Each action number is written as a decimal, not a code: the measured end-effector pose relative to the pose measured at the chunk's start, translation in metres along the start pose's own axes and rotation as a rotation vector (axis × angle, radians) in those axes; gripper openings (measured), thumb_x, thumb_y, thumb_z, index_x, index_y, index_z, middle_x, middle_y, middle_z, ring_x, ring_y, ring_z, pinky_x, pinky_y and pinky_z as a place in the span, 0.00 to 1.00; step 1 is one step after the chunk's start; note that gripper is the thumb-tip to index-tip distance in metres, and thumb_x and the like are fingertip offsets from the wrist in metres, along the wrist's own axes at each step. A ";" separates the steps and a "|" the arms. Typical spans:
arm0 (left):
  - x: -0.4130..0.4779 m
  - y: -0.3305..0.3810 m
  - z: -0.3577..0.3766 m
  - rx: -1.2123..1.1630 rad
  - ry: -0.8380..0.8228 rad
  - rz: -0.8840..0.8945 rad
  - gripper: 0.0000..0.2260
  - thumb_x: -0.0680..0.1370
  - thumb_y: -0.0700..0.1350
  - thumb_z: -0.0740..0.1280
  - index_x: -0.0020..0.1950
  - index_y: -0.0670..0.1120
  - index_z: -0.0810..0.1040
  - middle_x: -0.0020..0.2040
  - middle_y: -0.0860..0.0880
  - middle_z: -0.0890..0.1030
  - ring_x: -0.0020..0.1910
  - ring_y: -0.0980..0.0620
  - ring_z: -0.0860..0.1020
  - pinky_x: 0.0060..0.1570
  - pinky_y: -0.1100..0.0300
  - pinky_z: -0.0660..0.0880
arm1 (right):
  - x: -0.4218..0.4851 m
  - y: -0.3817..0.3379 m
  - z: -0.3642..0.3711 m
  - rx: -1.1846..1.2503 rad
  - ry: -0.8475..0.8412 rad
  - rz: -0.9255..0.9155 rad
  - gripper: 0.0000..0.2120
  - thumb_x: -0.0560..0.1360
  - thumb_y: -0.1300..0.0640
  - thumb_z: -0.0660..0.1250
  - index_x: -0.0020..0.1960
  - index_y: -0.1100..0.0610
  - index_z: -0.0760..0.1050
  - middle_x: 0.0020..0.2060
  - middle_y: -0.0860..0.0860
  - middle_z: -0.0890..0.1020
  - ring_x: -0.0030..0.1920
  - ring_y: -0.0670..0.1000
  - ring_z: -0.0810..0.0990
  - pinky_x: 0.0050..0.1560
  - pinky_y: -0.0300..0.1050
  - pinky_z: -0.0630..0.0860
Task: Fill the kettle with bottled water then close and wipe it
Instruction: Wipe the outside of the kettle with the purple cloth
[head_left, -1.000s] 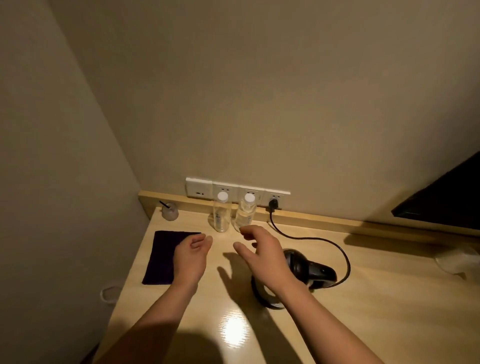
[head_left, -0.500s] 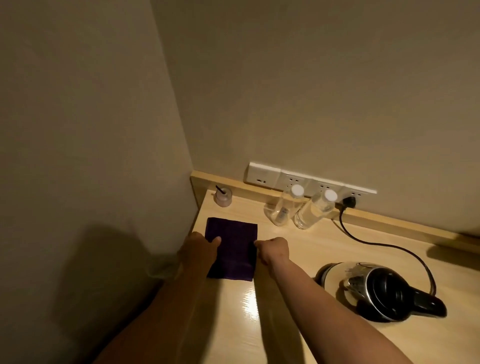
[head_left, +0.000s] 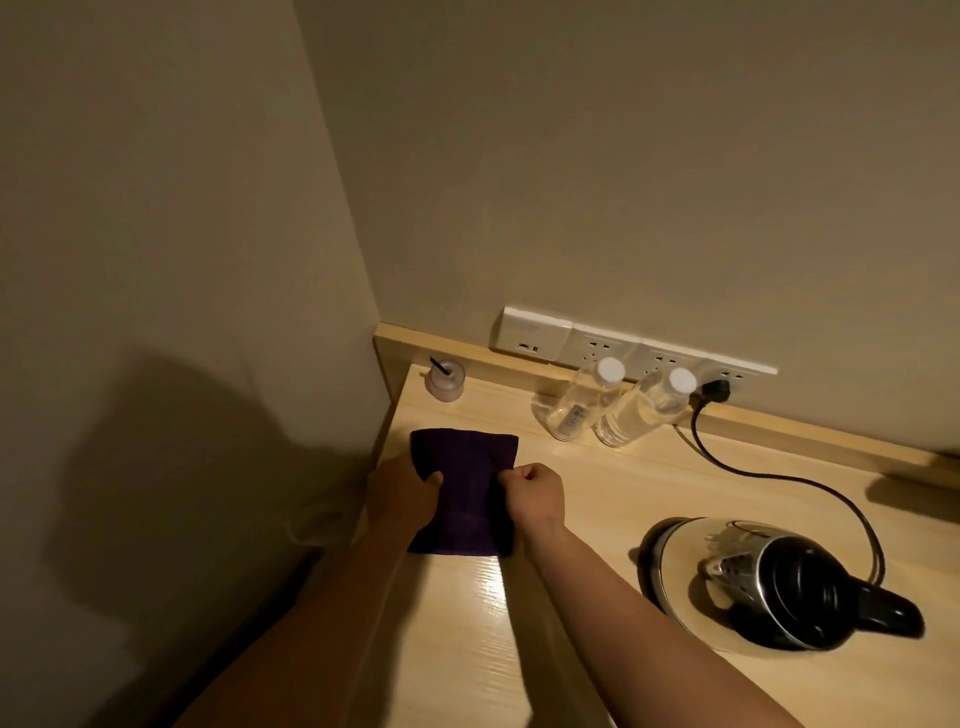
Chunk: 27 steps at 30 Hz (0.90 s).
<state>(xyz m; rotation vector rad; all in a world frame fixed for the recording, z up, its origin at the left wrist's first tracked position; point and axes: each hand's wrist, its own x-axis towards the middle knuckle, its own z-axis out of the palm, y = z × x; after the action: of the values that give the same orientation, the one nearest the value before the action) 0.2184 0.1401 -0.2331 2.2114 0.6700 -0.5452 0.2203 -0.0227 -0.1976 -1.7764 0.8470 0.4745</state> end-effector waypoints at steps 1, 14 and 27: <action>-0.004 0.001 -0.005 -0.031 -0.017 0.018 0.23 0.81 0.48 0.70 0.73 0.39 0.73 0.68 0.36 0.79 0.66 0.35 0.78 0.66 0.44 0.76 | -0.006 -0.002 -0.004 0.046 -0.038 -0.002 0.08 0.75 0.64 0.67 0.39 0.58 0.71 0.35 0.54 0.76 0.37 0.52 0.75 0.36 0.44 0.72; -0.102 0.044 -0.027 -1.503 -0.741 0.030 0.24 0.84 0.49 0.57 0.71 0.33 0.74 0.71 0.32 0.76 0.73 0.37 0.75 0.73 0.42 0.68 | -0.077 -0.049 -0.135 0.260 -0.318 -0.135 0.03 0.77 0.69 0.72 0.50 0.64 0.79 0.40 0.61 0.87 0.40 0.57 0.86 0.40 0.50 0.83; -0.148 0.203 0.013 -1.107 -0.867 0.051 0.21 0.72 0.42 0.70 0.65 0.39 0.79 0.56 0.38 0.87 0.55 0.39 0.86 0.57 0.44 0.81 | -0.100 -0.046 -0.286 -0.421 0.225 -0.497 0.06 0.77 0.52 0.76 0.51 0.50 0.81 0.41 0.44 0.82 0.41 0.43 0.79 0.39 0.35 0.72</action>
<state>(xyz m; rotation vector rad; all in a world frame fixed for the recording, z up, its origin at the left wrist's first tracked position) 0.2256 -0.0314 -0.0497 0.8250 0.2932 -0.7723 0.1646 -0.2488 0.0020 -2.3730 0.4397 0.1264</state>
